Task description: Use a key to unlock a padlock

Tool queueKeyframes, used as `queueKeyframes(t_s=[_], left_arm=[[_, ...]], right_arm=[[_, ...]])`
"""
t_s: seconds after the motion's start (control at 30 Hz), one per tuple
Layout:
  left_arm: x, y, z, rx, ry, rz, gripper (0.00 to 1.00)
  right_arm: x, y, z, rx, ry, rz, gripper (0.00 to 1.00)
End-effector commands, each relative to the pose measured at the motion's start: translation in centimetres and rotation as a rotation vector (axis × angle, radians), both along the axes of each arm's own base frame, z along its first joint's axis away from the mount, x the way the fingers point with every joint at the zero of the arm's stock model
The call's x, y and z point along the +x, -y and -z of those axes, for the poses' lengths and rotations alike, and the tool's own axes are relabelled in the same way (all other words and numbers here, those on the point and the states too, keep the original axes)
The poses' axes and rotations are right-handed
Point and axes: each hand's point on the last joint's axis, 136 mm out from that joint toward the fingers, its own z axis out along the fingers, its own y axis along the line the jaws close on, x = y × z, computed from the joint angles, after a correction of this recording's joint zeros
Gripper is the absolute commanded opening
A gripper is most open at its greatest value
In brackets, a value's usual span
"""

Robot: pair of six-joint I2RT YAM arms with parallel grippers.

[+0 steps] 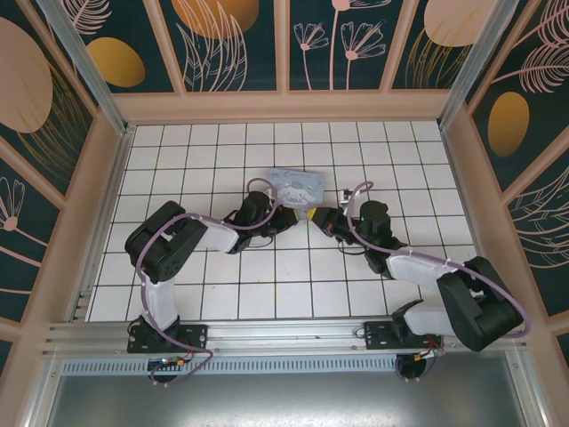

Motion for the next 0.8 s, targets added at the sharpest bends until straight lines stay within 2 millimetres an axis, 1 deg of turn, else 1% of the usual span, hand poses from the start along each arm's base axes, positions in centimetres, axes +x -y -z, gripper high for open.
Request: queueKeyframes(t_s=[0.0, 0.17, 0.23, 0.3, 0.47, 0.77], left_arm=[[-0.5, -0.4, -1.9, -0.063, -0.007, -0.015, 0.0], [-0.8, -0.7, -2.6, -0.075, -0.014, -0.011, 0.0], [-1.0, -0.6, -2.8, -0.087, -0.021, -0.004, 0.0], [-1.1, -0.4, -3.2, -0.104, -0.025, 0.008, 0.0], [-1.5, 0.4, -4.4, -0.169, -0.031, 0.043, 0.0], [-2.5, 0.5, -6.0, -0.278, -0.069, 0.048, 0.0]], right_arm=[[-0.7, 0.5, 2.5, -0.045, -0.055, 0.03, 0.0], [-1.6, 0.9, 4.1, -0.017, -0.096, 0.035, 0.0], [-2.6, 0.4, 4.4, -0.009, -0.101, 0.006, 0.0], [-2.9, 0.4, 4.6, -0.005, -0.105, 0.002, 0.0], [-3.2, 0.5, 5.1, 0.001, -0.123, 0.021, 0.0], [-2.7, 0.5, 6.6, 0.035, -0.237, 0.069, 0.0]])
